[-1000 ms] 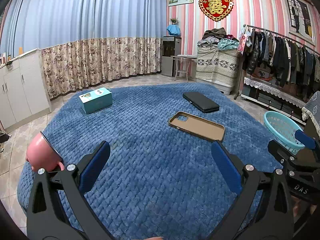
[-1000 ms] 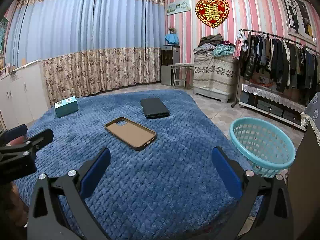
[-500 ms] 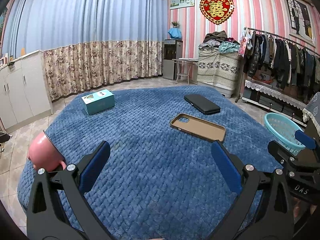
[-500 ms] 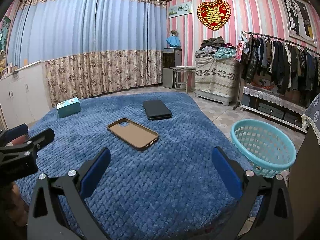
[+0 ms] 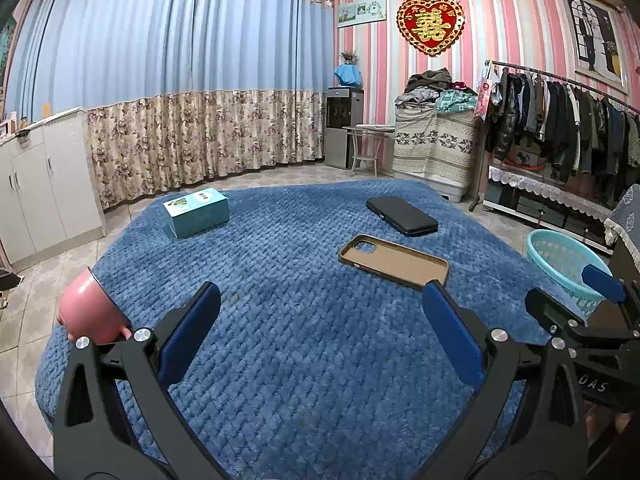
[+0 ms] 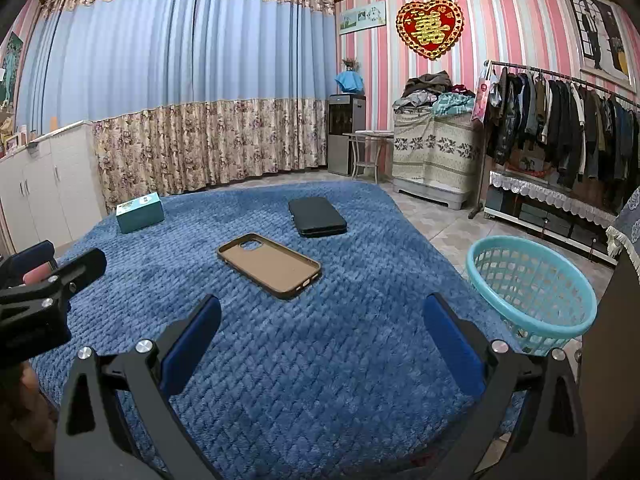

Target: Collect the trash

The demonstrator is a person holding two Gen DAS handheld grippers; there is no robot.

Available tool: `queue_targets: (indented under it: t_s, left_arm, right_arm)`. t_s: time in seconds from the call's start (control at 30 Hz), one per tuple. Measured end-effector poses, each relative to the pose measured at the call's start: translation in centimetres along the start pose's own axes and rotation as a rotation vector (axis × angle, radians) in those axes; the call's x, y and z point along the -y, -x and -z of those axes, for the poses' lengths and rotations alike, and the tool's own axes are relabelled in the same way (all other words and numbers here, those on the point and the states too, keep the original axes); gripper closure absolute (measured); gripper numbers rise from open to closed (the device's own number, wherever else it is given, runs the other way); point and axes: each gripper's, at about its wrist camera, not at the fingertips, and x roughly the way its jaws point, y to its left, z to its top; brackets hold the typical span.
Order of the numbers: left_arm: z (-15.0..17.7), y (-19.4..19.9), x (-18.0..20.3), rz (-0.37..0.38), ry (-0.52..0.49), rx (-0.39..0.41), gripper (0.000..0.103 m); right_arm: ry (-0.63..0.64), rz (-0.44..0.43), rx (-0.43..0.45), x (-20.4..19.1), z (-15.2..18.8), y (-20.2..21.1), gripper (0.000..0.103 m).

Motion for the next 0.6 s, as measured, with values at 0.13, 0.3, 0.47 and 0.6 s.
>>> queue_targets:
  t_s: [0.13, 0.3, 0.47, 0.6]
  left_arm:
    - [-0.11, 0.10, 0.09, -0.002, -0.004, 0.007, 0.005]
    - [-0.17, 0.12, 0.17, -0.002, -0.006, 0.007, 0.005]
    - [-0.20, 0.07, 0.17, -0.004, -0.005, 0.013, 0.005]
    - [-0.19, 0.09, 0.18, -0.003, -0.008, 0.013, 0.005]
  right_arm:
    - [0.000, 0.000, 0.000, 0.02, 0.01, 0.01, 0.004]
    - [0.000, 0.000, 0.000, 0.06, 0.01, 0.02, 0.004]
    - [0.001, 0.001, 0.000, 0.07, 0.02, 0.03, 0.004]
    - [0.000, 0.002, 0.001, 0.11, 0.05, -0.05, 0.004]
